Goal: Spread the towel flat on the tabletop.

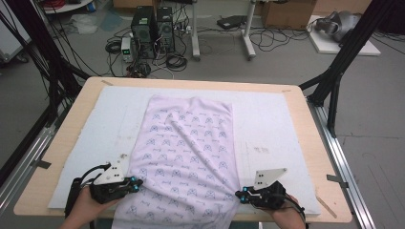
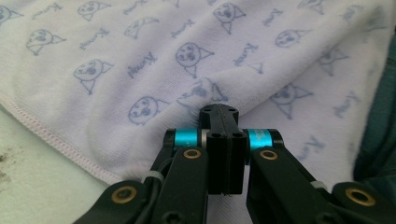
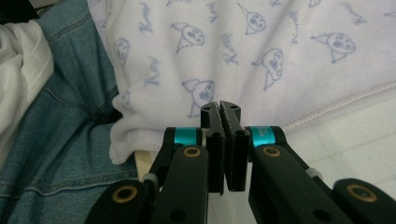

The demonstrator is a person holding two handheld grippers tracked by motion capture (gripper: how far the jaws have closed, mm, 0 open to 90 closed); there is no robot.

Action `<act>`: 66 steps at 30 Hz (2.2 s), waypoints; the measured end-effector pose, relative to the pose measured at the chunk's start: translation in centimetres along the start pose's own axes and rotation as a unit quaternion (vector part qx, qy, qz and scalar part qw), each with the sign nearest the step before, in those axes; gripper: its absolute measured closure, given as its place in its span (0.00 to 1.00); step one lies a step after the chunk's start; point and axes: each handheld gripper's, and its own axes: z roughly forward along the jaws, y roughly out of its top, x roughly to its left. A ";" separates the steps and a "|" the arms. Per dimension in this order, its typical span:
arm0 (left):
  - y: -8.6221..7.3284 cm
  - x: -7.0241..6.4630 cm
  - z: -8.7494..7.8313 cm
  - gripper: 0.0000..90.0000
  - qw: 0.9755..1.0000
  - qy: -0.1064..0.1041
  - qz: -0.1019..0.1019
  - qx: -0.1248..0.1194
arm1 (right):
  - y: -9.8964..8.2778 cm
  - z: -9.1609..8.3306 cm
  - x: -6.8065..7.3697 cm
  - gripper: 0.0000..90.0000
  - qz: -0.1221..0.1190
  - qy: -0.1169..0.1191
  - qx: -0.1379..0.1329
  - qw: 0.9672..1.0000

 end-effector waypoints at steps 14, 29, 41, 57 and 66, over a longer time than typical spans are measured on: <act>-0.9 -0.7 1.0 0.79 0.999 -0.026 0.044 0.013 | 2.5 2.2 -0.7 0.75 -0.012 0.001 -0.028 1.000; -2.0 -3.3 -2.3 0.98 0.996 -0.087 0.033 0.003 | 3.4 3.3 -0.9 0.71 -0.012 0.010 -0.042 0.999; 1.3 0.3 1.2 0.66 0.999 -0.007 0.018 -0.035 | 4.7 6.3 1.7 0.63 -0.051 0.046 -0.031 0.997; -0.6 0.2 1.5 0.98 0.999 -0.029 0.024 -0.002 | 5.5 6.8 1.1 0.86 -0.072 0.096 -0.031 0.992; -1.6 -0.4 0.8 1.00 0.999 -0.035 0.017 -0.009 | 4.6 7.0 0.4 0.96 -0.061 0.080 0.006 0.995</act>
